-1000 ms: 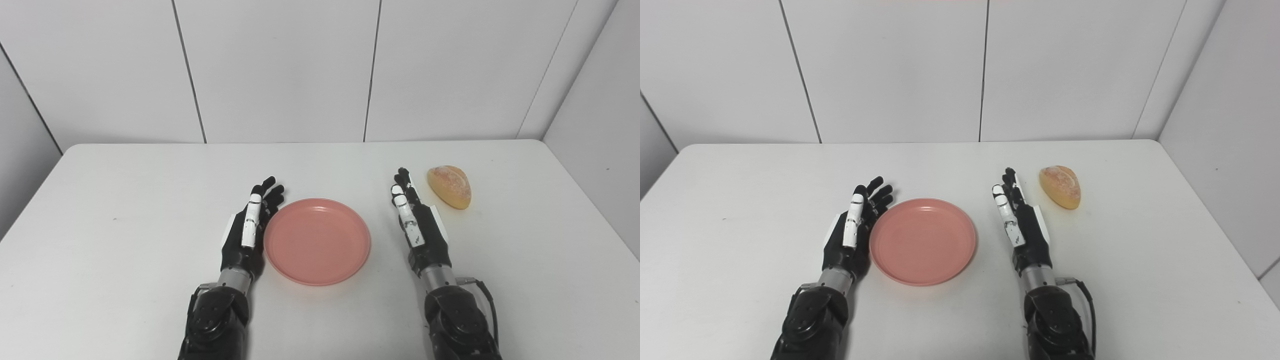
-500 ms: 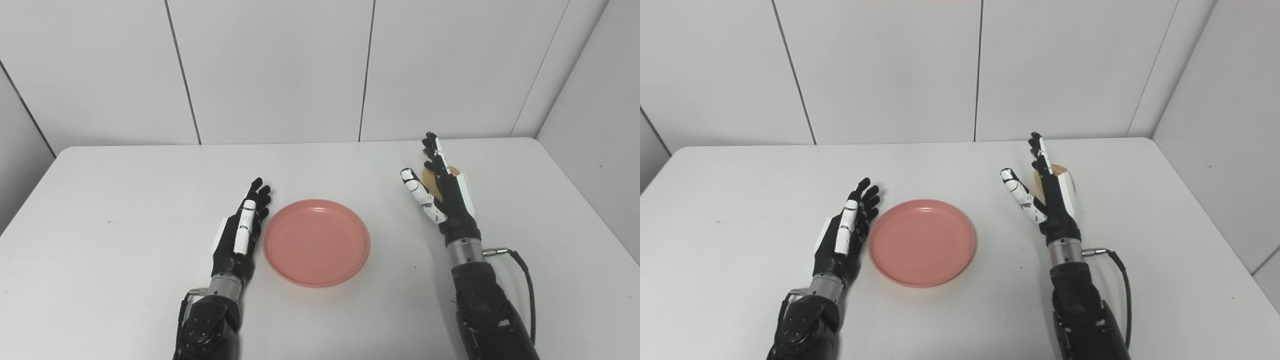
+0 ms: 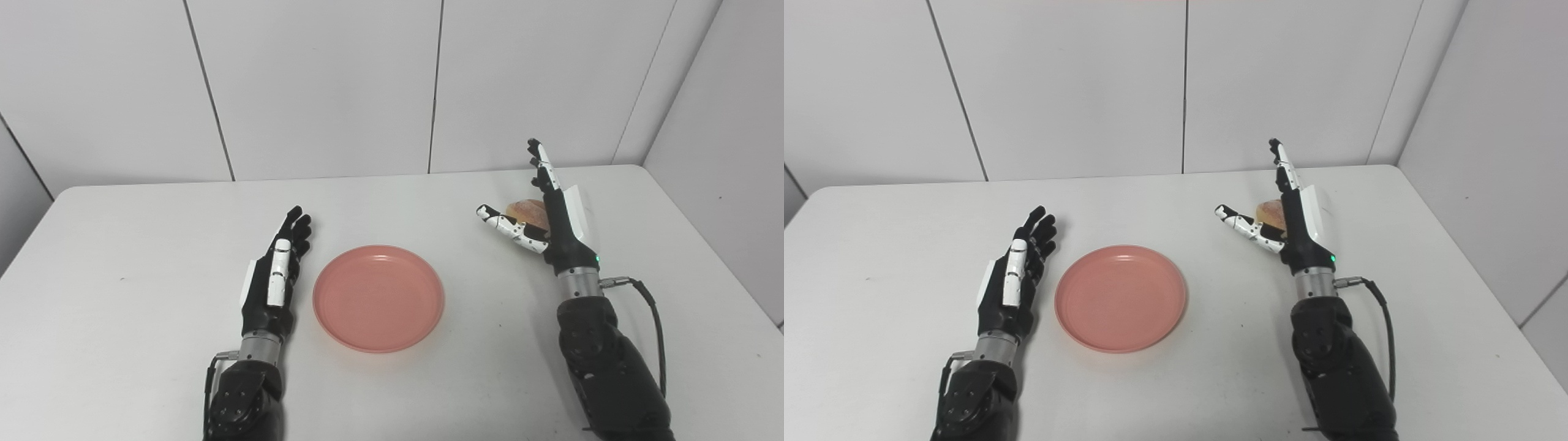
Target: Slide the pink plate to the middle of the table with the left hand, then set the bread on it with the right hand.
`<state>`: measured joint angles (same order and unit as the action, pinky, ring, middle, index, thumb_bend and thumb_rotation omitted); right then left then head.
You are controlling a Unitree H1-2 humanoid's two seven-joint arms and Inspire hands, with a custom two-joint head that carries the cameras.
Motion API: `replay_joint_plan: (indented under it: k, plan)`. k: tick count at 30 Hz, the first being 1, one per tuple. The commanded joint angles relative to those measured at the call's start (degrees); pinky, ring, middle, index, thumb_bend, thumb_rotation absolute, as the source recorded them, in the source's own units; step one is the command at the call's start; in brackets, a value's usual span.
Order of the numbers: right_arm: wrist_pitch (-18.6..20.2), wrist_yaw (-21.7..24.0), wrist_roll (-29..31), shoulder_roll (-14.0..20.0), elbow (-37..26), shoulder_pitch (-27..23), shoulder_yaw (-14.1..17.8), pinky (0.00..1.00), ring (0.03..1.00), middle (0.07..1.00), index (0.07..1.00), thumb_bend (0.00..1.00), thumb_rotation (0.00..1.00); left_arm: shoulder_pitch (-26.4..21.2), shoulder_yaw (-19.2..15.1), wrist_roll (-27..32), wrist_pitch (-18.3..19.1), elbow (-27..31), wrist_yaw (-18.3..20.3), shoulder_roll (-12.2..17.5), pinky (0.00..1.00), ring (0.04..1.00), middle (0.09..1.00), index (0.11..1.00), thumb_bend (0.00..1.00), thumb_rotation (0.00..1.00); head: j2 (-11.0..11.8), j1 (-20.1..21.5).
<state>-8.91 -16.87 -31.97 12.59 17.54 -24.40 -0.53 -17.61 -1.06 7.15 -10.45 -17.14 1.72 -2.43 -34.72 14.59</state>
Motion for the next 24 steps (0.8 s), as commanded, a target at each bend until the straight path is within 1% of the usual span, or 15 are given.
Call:
replay_joint_plan:
  k: [1,4,8,9,11,13,15,18,21,22,24]
  plan:
    - [2.61,-2.34,-2.85,2.04,0.01,-3.38,0.06,0.74,0.858,0.917,0.951,0.71,0.58,-1.09,-0.05,-1.14,-2.47,-0.71,-0.09,0.39,0.96,0.948,0.915,0.890,0.40,1.00,0.00,-0.01]
    - [5.24,-2.87,-4.66,2.95,1.41,-4.02,-0.20,0.72,0.843,0.909,0.947,0.74,0.56,-0.98,0.08,-1.22,-2.12,-0.56,0.00,0.64,0.96,0.951,0.919,0.894,0.41,1.00,-0.13,0.03]
    - [9.26,-2.38,-6.56,3.88,2.49,-4.58,-0.98,0.78,0.876,0.927,0.956,0.76,0.51,-0.68,0.19,-1.38,-1.47,0.04,-0.01,0.59,0.97,0.952,0.920,0.895,0.41,1.00,-0.32,-0.06]
    - [10.14,-2.08,-6.91,4.10,2.67,-4.68,-1.20,0.80,0.887,0.930,0.961,0.76,0.49,-0.64,0.20,-1.31,-1.35,0.14,0.03,0.53,0.96,0.951,0.920,0.895,0.41,1.00,-0.31,-0.01]
    - [11.69,-1.47,-7.17,4.51,3.20,-4.94,-1.67,0.82,0.891,0.929,0.963,0.76,0.48,-0.57,0.31,-1.22,-1.05,0.43,0.19,0.51,0.96,0.950,0.920,0.895,0.41,1.00,-0.36,0.02]
    - [12.93,-0.97,-7.23,4.88,4.00,-5.29,-2.09,0.85,0.901,0.923,0.957,0.74,0.43,-0.51,0.42,-1.11,-0.66,0.79,0.40,0.54,0.97,0.951,0.920,0.894,0.38,1.00,-0.41,0.00]
    - [13.99,-0.73,-7.48,5.30,4.90,-5.67,-2.60,0.86,0.904,0.919,0.953,0.73,0.41,-0.43,0.44,-1.01,-0.30,1.14,0.44,0.52,0.97,0.949,0.919,0.893,0.37,1.00,-0.54,0.03]
    - [15.96,-0.05,-7.65,5.63,6.16,-6.12,-3.19,0.87,0.907,0.920,0.948,0.71,0.37,-0.38,0.51,-1.20,-0.36,1.26,0.34,0.50,0.96,0.943,0.914,0.888,0.38,1.00,-0.54,0.03]
    - [17.52,0.96,-7.17,5.77,6.69,-6.36,-3.64,0.84,0.907,0.930,0.957,0.69,0.34,-0.35,0.55,-0.84,-0.60,1.27,0.72,0.54,0.95,0.938,0.911,0.888,0.39,1.00,-0.84,0.08]
    - [17.50,1.10,-7.10,5.89,7.25,-6.47,-3.92,0.83,0.906,0.931,0.957,0.69,0.34,-0.30,0.56,-0.63,-0.52,1.41,0.91,0.55,0.95,0.937,0.911,0.888,0.39,1.00,-0.91,0.10]
    - [17.08,1.01,-6.72,5.97,8.56,-6.79,-4.33,0.80,0.882,0.913,0.943,0.68,0.31,-0.20,0.56,-0.38,-0.21,1.66,1.19,0.57,0.95,0.937,0.911,0.889,0.39,1.00,-1.05,0.09]
